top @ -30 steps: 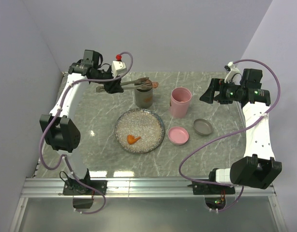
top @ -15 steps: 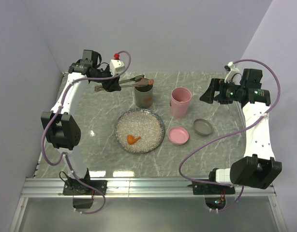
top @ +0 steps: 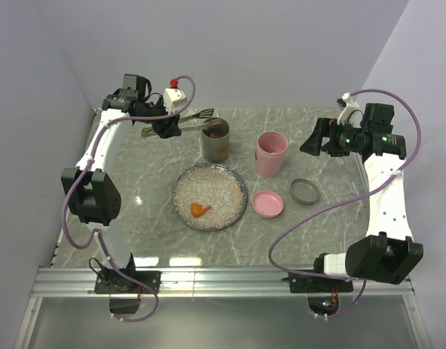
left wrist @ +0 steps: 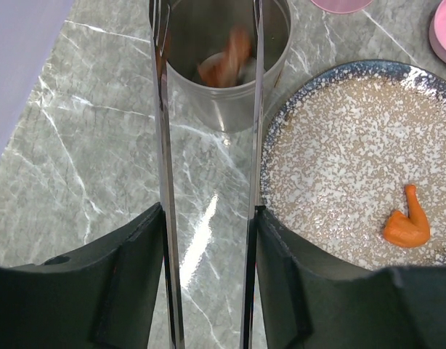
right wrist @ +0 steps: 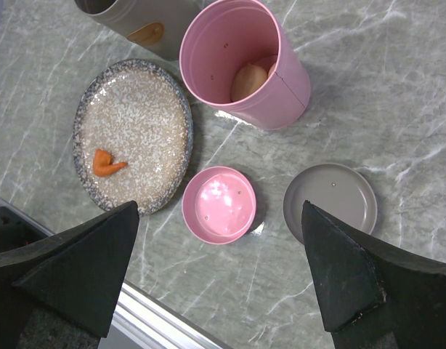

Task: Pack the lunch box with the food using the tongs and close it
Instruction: Place the fake food in the packing box.

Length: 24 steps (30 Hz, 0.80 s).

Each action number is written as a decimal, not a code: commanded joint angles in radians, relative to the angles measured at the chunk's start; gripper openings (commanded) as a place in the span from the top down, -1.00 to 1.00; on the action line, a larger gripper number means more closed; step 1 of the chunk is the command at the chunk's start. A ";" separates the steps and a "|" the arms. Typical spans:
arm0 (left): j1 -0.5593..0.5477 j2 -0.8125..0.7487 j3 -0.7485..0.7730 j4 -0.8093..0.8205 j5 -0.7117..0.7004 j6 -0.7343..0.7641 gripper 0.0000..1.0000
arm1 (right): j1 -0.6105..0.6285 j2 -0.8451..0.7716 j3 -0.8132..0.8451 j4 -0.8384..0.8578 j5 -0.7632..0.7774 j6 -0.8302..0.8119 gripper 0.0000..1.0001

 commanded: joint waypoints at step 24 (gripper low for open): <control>0.063 -0.419 -0.334 -0.401 0.085 0.322 -0.15 | 0.003 -0.026 0.021 -0.004 -0.011 0.000 -0.99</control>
